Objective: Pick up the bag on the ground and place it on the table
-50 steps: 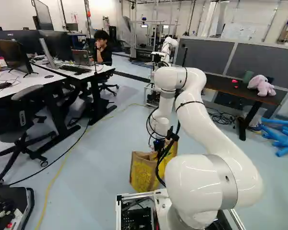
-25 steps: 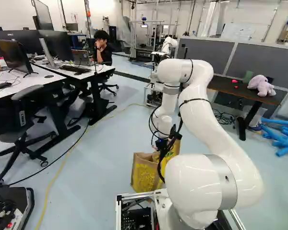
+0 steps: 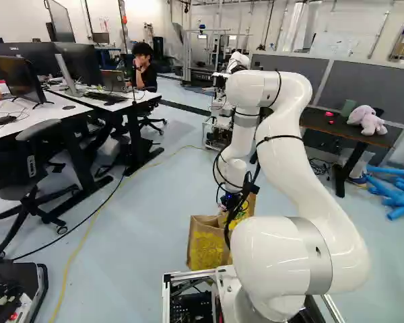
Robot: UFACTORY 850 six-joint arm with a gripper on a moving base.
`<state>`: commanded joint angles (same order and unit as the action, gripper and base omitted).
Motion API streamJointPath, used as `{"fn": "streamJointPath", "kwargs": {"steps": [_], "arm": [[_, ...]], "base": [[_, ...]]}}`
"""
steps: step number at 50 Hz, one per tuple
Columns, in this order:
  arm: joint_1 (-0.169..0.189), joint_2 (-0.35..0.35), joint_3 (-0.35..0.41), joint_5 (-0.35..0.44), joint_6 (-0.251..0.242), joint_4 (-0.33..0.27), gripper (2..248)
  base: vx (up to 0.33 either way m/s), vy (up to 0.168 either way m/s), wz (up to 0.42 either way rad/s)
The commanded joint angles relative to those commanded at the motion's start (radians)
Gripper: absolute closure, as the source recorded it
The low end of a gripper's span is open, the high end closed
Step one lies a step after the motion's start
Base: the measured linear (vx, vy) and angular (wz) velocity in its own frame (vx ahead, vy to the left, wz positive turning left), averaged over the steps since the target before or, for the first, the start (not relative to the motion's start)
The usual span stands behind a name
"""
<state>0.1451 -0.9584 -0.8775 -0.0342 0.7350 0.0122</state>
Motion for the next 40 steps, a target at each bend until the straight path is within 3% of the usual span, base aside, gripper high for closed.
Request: {"fn": "streamJointPath", "kwargs": {"steps": [40], "arm": [[-0.028,0.18,0.11,-0.015,0.0,0.002,229]], "base": [[0.0,0.0,0.0]]}}
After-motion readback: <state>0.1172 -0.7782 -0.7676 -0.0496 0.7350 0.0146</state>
